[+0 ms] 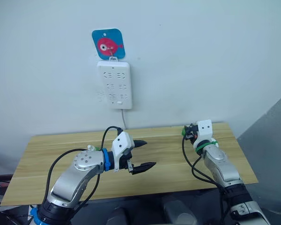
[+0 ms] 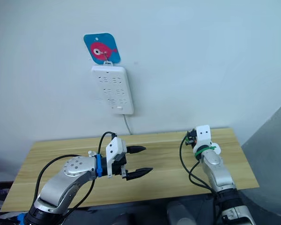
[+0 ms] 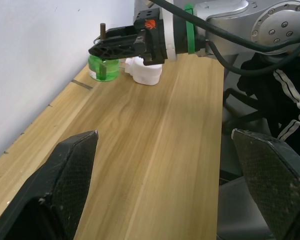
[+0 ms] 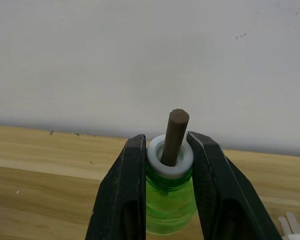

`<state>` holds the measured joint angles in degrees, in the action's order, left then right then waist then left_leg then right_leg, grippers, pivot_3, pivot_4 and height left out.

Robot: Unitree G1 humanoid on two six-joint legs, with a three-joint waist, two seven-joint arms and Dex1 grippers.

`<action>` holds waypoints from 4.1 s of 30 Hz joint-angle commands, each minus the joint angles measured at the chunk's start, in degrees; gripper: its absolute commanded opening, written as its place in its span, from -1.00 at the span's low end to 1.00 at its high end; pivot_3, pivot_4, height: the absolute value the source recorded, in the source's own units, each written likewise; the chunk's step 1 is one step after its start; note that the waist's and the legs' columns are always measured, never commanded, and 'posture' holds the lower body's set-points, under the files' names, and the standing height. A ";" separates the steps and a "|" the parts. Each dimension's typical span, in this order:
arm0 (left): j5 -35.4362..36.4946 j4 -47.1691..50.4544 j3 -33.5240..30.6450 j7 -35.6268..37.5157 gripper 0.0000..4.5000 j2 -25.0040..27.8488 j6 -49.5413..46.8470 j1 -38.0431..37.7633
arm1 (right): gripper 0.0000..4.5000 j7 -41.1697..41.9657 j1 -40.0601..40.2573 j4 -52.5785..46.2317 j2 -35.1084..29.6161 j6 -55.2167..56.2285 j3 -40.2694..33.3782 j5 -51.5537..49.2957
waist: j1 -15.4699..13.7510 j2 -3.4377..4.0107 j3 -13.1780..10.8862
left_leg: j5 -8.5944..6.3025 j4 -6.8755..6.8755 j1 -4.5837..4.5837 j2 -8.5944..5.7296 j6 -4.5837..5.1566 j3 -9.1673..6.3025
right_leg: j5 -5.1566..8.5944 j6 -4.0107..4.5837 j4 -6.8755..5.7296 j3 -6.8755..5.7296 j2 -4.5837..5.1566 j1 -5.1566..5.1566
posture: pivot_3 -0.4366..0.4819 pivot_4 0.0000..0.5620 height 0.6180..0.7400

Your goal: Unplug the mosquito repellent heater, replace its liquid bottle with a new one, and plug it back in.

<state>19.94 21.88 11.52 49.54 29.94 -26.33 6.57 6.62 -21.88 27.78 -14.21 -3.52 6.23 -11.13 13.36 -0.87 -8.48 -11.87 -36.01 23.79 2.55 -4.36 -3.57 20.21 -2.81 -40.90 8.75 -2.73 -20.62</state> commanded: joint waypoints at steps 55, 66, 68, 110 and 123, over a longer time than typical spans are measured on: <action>-10.33 -30.81 -23.01 -22.17 1.00 -6.83 26.41 -13.89 | 0.98 34.67 18.34 -56.45 -17.03 -25.11 13.66 1.66 | -8.08 -0.97 -4.07 | -0.11 0.08 0.45 0.03 -0.20 -0.04 | 0.15 0.09 0.15 -0.12 0.24 -0.52 | -0.29 -0.16 0.89; -12.56 -45.32 -20.28 -19.03 1.00 -5.66 30.53 -3.19 | 0.98 33.16 20.82 -61.79 -18.09 -31.33 14.00 1.73 | -7.74 -1.06 -4.98 | -0.11 0.06 0.58 0.05 -0.21 -0.05 | 0.10 0.01 0.13 -0.15 0.22 -0.65 | -0.39 -0.09 0.89; -12.54 -47.76 -19.66 -18.14 1.00 -5.98 31.04 -1.60 | 0.98 32.82 21.13 -62.56 -18.07 -32.00 14.17 1.67 | -7.59 -1.08 -5.06 | -0.11 0.05 0.59 0.06 -0.21 -0.05 | 0.09 0.00 0.13 -0.15 0.22 -0.65 | -0.40 -0.08 0.89; -9.63 -28.56 -4.63 4.32 -0.01 -1.79 32.01 -1.28 | 1.00 36.90 13.51 -64.15 -19.02 -35.63 7.03 -7.12 | -5.38 -1.17 -5.96 | -0.06 0.00 0.80 0.14 -0.28 -0.11 | 0.02 -0.11 0.09 -0.22 0.39 -0.76 | -0.45 -0.28 0.89; -2.93 -12.17 4.61 16.09 -0.01 1.00 7.98 12.58 | 1.00 35.21 6.50 -64.56 -13.67 -40.35 7.40 -14.46 | -3.76 -1.15 -5.70 | -0.04 -0.06 0.96 0.00 -0.29 -0.54 | -0.12 0.12 0.04 -0.72 0.38 -0.77 | -0.55 -0.44 0.89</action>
<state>15.79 7.55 15.73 64.89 30.59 -17.77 18.93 42.14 -15.02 -35.20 -28.05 -44.04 13.73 -24.21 9.60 -2.02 -14.18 -11.91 -36.07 24.75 2.57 -4.66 -4.15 20.09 -2.68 -40.87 8.00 -2.35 -21.39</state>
